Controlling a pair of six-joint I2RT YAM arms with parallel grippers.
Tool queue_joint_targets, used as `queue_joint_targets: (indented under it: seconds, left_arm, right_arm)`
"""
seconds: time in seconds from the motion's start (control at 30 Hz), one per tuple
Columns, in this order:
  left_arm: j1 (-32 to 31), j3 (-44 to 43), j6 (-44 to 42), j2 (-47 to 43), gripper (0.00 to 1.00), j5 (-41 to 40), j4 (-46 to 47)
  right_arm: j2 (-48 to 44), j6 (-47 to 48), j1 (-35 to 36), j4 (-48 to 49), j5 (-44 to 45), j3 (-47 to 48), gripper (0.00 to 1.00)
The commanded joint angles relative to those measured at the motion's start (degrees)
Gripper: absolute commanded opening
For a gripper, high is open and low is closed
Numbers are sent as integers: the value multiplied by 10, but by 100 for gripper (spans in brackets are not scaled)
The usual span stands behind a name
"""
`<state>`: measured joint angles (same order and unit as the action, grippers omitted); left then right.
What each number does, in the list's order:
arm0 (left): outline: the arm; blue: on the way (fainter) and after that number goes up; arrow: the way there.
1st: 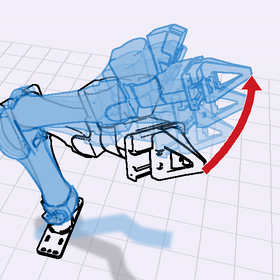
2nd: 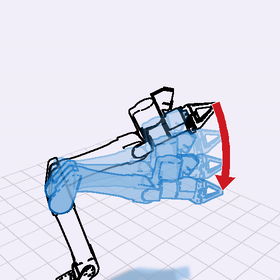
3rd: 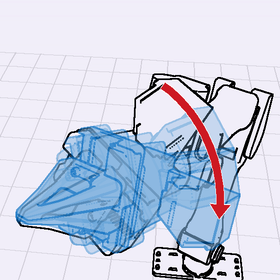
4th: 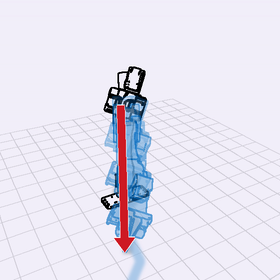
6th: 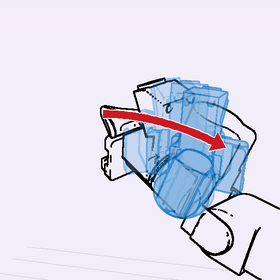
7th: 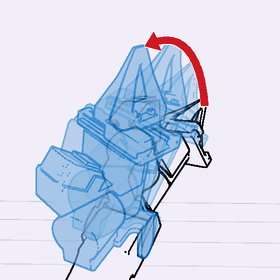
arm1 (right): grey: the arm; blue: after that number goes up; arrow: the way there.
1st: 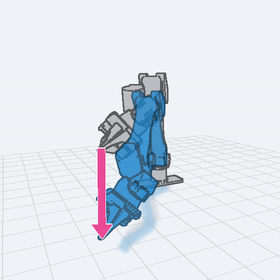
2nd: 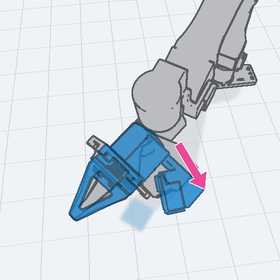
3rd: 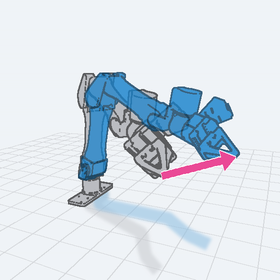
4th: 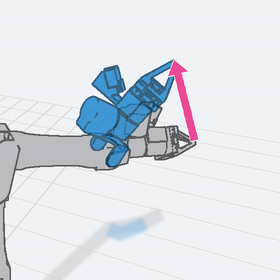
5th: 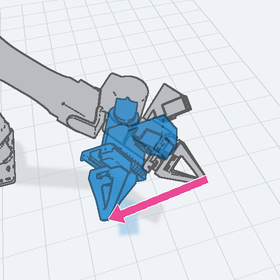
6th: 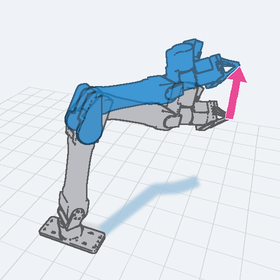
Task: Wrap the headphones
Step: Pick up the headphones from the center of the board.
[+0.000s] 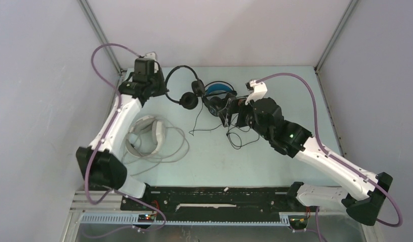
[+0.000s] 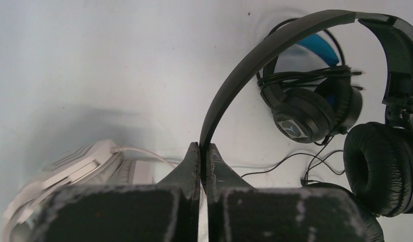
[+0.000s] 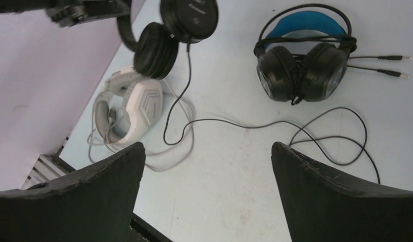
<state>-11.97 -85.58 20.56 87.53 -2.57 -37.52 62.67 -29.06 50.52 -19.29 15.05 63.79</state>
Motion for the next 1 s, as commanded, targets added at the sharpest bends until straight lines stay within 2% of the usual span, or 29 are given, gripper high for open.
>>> queue_joint_targets:
  seconds: [0.0,0.23,0.5,0.77,0.97]
  left_arm:
    - [-23,26,-16,-107,0,-42,40]
    - [-68,91,-5,-190,0,-79,60]
    - [-101,111,-10,-206,0,-93,49]
    - [-122,98,-15,-212,0,-102,33]
    - [-135,115,-3,-228,0,-107,40]
  right_arm:
    - [31,-4,7,37,18,51,96]
    - [74,42,56,84,62,92,93]
    - [86,106,77,138,110,107,93]
    - [157,121,94,89,147,179,93]
    - [232,129,118,9,216,245,90]
